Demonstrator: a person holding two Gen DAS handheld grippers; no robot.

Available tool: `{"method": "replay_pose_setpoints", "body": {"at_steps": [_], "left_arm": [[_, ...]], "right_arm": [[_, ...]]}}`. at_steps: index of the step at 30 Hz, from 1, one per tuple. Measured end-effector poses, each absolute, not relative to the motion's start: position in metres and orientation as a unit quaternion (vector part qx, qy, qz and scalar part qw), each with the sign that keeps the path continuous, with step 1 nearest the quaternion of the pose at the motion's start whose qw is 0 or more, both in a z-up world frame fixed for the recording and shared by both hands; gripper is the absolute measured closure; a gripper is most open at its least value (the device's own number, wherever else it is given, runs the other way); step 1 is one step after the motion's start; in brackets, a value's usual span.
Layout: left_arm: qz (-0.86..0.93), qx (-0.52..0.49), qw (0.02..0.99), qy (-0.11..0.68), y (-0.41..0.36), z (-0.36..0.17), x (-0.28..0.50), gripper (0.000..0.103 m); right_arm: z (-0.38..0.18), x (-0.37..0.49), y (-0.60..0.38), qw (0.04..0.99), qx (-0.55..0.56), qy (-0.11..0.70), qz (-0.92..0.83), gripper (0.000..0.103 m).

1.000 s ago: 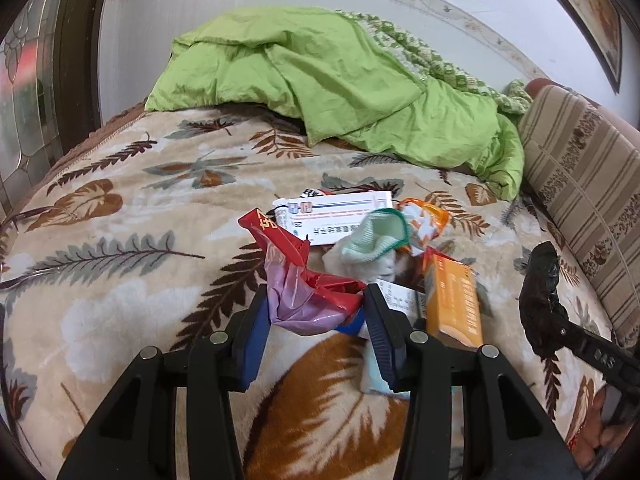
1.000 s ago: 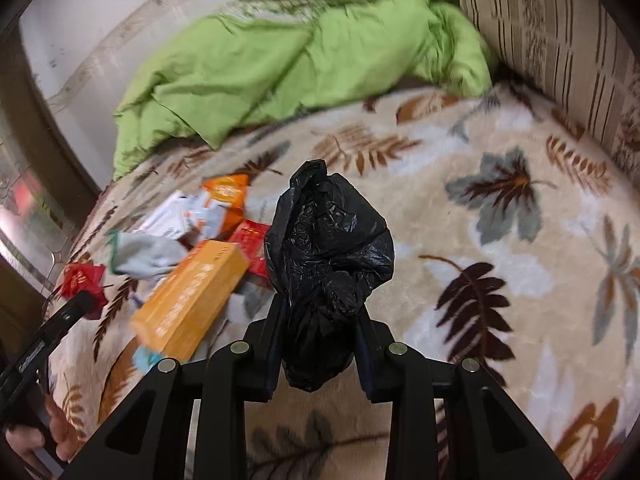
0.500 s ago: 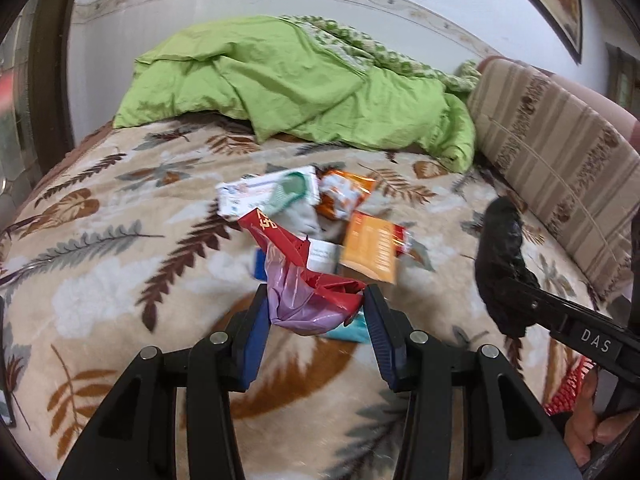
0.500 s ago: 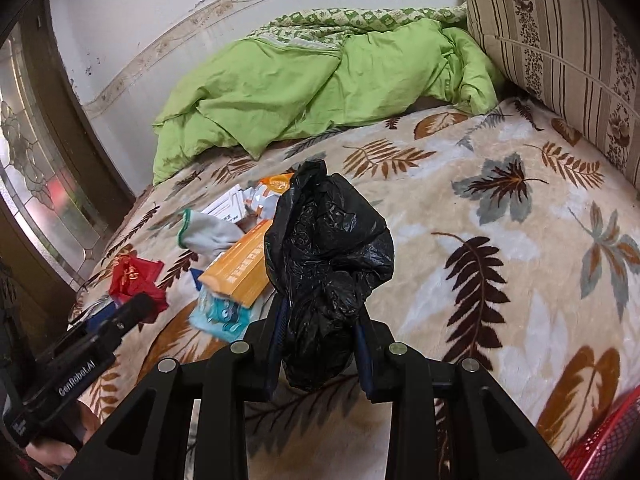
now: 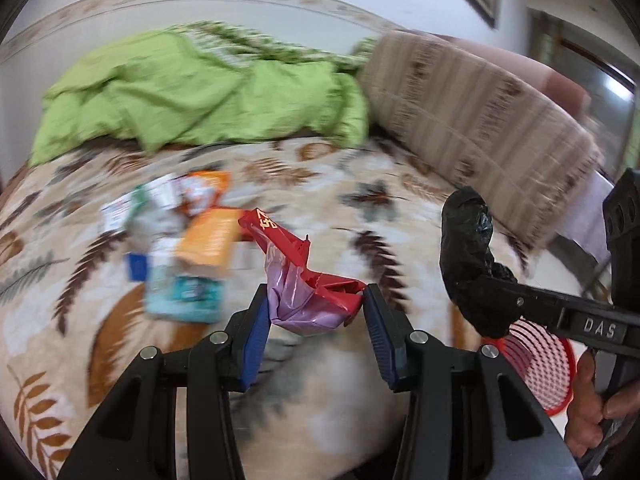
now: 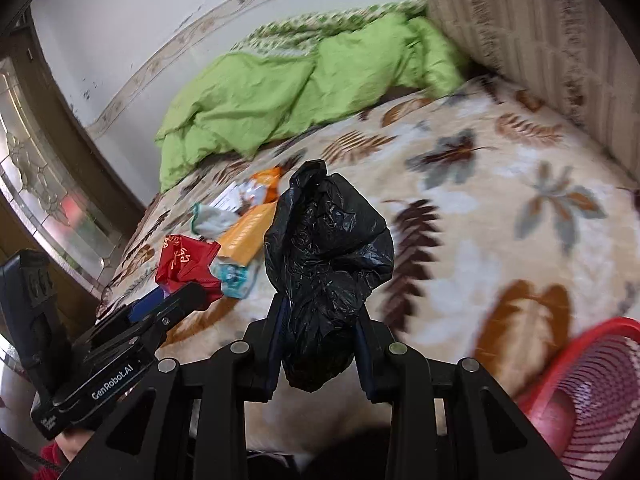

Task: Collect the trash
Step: 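Carry wrapper and black bag to the red basket and open both tools, then move both open tools back over the trash pile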

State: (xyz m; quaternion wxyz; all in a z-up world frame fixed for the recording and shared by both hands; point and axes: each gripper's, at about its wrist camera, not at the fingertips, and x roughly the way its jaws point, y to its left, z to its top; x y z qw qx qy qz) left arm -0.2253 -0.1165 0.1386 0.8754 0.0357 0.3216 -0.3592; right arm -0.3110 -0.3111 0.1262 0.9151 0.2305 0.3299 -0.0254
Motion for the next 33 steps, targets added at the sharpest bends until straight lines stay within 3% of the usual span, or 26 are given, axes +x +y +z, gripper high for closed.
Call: {"method": "replay_pose_setpoints", "body": {"at_steps": [15, 18, 19, 22, 33], "left_arm": [[-0.555, 0.136, 0.75, 0.333, -0.273, 0.143, -0.344, 0.057], [-0.564, 0.16, 0.738, 0.334, -0.295, 0.138, -0.36, 0.048], [-0.563, 0.163, 0.737, 0.336, -0.298, 0.136, -0.361, 0.041], [-0.561, 0.161, 0.736, 0.343, -0.305, 0.134, -0.359, 0.041], [-0.516, 0.119, 0.774, 0.346, -0.259, 0.148, -0.325, 0.036]], "right_arm": [[0.115, -0.463, -0.437, 0.872, 0.305, 0.327, -0.199, 0.07], [0.105, -0.478, -0.45, 0.86, 0.322, 0.333, -0.213, 0.067], [0.103, -0.481, -0.453, 0.857, 0.325, 0.336, -0.215, 0.061], [0.099, -0.49, -0.459, 0.852, 0.323, 0.339, -0.234, 0.049], [0.112, -0.472, -0.446, 0.868, 0.315, 0.324, -0.207, 0.049]]}}
